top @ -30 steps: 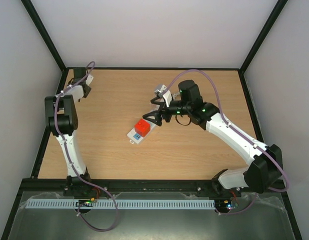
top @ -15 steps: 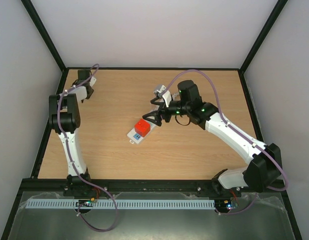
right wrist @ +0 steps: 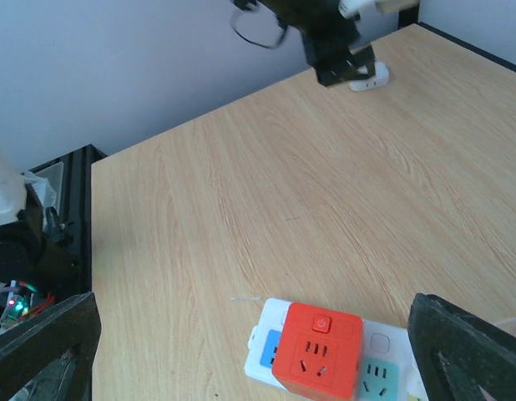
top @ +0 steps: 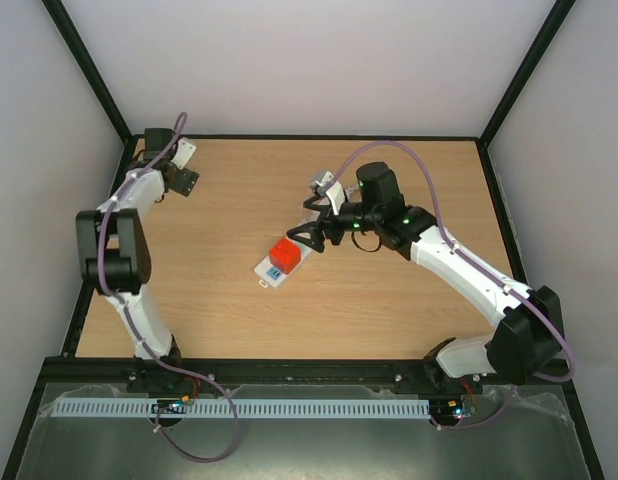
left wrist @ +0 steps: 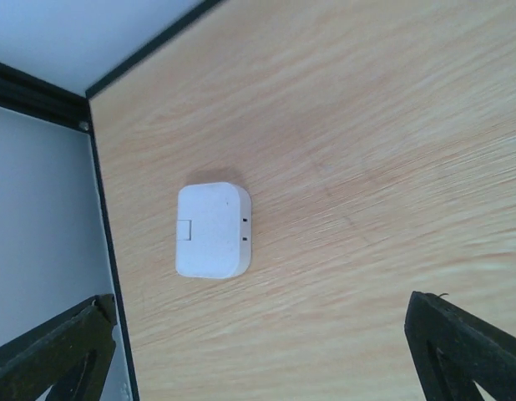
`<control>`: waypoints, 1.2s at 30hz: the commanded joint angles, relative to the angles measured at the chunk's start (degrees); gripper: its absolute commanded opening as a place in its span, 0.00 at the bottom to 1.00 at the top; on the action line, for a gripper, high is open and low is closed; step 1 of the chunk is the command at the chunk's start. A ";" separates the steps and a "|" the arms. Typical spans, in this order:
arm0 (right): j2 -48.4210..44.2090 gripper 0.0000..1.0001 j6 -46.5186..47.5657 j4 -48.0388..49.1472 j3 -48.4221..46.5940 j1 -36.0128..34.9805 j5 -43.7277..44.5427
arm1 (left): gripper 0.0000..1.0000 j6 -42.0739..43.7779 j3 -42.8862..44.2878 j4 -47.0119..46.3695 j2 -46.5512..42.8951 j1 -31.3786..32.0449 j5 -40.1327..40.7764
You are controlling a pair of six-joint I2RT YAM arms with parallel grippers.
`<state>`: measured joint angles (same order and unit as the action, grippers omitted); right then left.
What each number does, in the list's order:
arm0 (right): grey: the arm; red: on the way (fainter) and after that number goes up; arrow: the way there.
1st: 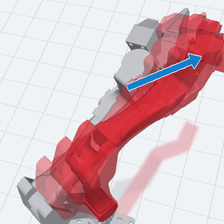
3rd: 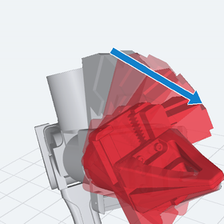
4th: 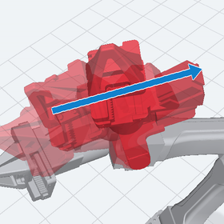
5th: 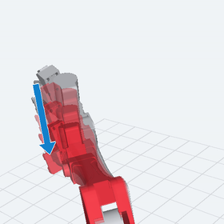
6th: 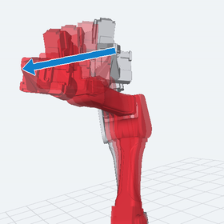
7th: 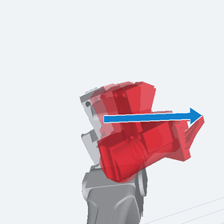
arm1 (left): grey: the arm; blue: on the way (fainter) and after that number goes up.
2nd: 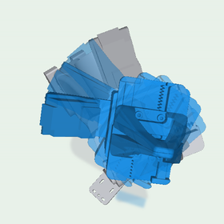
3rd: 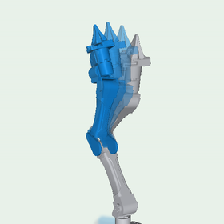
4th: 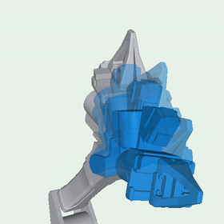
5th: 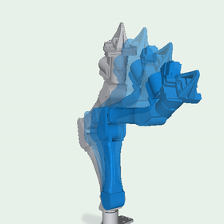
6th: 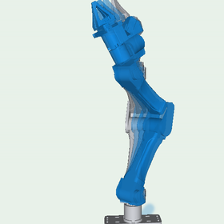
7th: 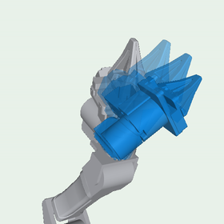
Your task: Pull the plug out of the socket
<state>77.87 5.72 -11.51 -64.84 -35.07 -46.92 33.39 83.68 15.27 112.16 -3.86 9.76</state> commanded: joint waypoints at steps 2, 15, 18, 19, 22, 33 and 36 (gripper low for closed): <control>-1.50 0.98 -0.79 2.13 1.74 0.66 2.75 | 1.00 -3.26 -7.65 4.98 -13.15 2.27 -12.85; -4.17 0.98 -3.67 6.24 6.37 3.71 5.68 | 1.00 -12.46 -21.64 12.11 -32.91 17.75 -32.77; -4.75 0.98 -3.92 6.91 7.34 4.03 6.20 | 1.00 -15.67 -23.46 11.37 -33.98 21.94 -32.92; -4.92 0.98 -3.94 7.09 7.60 4.11 6.38 | 1.00 -16.96 -24.07 11.09 -33.88 22.91 -33.08; -5.63 0.98 -4.49 7.98 8.63 4.61 6.66 | 1.00 -19.22 -25.03 11.04 -32.93 25.95 -32.59; -7.20 0.98 -6.32 9.87 10.79 5.97 7.23 | 0.99 -22.91 -27.91 8.52 -29.43 35.08 -27.88; -7.28 0.98 -6.49 10.20 10.87 6.08 7.43 | 1.00 -23.66 -27.87 7.97 -28.12 36.45 -26.34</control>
<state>71.96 0.16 -3.81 -54.68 -29.32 -40.29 11.77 56.42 24.56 82.48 31.11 -19.09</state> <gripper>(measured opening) 0.984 0.997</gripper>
